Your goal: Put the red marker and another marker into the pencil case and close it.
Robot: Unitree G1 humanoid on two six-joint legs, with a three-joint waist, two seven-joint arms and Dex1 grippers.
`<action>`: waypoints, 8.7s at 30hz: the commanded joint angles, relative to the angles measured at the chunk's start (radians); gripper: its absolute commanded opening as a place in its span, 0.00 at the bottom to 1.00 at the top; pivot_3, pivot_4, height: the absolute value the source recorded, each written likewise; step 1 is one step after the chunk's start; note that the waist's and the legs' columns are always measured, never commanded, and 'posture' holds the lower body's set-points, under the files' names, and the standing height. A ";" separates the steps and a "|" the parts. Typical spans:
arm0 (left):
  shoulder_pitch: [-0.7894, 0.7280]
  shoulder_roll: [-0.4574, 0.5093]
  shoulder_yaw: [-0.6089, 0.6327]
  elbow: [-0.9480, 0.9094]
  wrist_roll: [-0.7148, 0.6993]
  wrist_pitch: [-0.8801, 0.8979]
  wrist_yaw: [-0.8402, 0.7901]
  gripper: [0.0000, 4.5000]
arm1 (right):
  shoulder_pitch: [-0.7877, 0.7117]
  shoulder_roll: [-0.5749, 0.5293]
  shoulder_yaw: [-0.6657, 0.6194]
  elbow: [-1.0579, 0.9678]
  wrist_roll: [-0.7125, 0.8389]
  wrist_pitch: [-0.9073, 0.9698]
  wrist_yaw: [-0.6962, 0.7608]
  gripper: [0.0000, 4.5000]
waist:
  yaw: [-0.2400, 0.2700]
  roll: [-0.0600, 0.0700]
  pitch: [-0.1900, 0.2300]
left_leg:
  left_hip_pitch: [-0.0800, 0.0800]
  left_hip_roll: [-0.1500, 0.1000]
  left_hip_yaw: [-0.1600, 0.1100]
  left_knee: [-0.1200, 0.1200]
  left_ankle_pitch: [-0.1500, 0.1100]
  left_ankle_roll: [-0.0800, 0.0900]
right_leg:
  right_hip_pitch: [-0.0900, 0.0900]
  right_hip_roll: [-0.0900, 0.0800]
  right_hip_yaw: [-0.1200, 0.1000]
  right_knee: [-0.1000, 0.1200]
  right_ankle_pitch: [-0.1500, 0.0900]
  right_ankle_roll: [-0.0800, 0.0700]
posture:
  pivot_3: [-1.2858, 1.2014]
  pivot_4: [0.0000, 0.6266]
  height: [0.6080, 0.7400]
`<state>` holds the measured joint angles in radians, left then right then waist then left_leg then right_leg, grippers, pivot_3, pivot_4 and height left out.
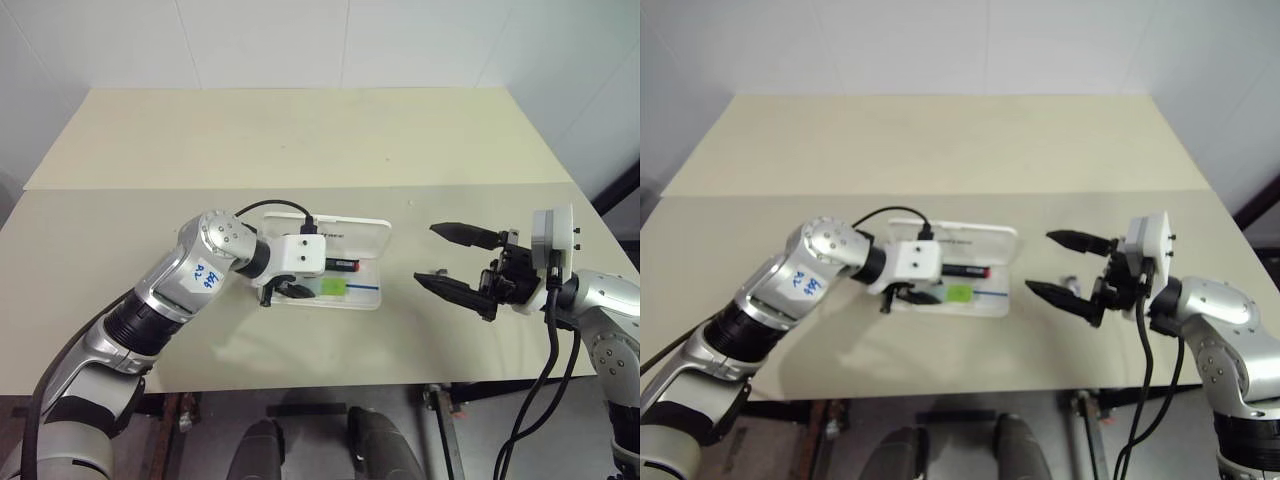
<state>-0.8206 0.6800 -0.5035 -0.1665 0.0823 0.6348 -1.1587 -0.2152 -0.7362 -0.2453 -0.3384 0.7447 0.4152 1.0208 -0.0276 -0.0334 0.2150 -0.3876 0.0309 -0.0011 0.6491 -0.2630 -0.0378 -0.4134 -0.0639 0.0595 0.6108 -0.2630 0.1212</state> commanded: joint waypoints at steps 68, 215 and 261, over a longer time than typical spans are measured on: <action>0.516 -0.067 0.640 -0.381 -0.704 -0.148 -0.081 0.99 | 0.168 0.104 -0.013 0.141 -0.238 -0.146 -0.195 1.00 | -0.004 0.000 0.000 | 0.003 0.000 0.002 0.003 0.000 0.001 | 0.002 0.000 0.002 0.000 -0.005 -0.011 | 0.52 0.24 1.00; 0.232 0.170 0.710 0.611 -0.636 -0.533 -0.246 0.71 | -0.206 0.001 -0.002 -0.014 0.003 0.180 0.048 1.00 | -0.002 -0.003 -0.003 | -0.003 0.008 0.011 -0.001 -0.007 0.001 | -0.013 0.004 0.001 0.006 0.001 -0.006 | 0.52 0.24 1.00; -0.419 -0.204 0.509 1.442 -0.060 -1.077 -0.121 0.01 | -0.019 -0.168 -0.282 -0.010 0.208 0.185 0.070 1.00 | 0.003 -0.004 -0.003 | -0.007 0.007 0.010 0.001 -0.007 0.001 | -0.014 0.004 0.002 0.006 0.002 -0.001 | 0.52 0.24 1.00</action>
<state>-1.2188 0.4770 -0.0088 1.3088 0.0428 -0.4214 -1.2422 -0.2221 -0.8924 -0.5165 -0.3425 0.9532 0.6262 1.0813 -0.0250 -0.0375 0.2122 -0.3949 0.0375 0.0094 0.6507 -0.2697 -0.0370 -0.4277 -0.0597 0.0617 0.6164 -0.2606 0.1203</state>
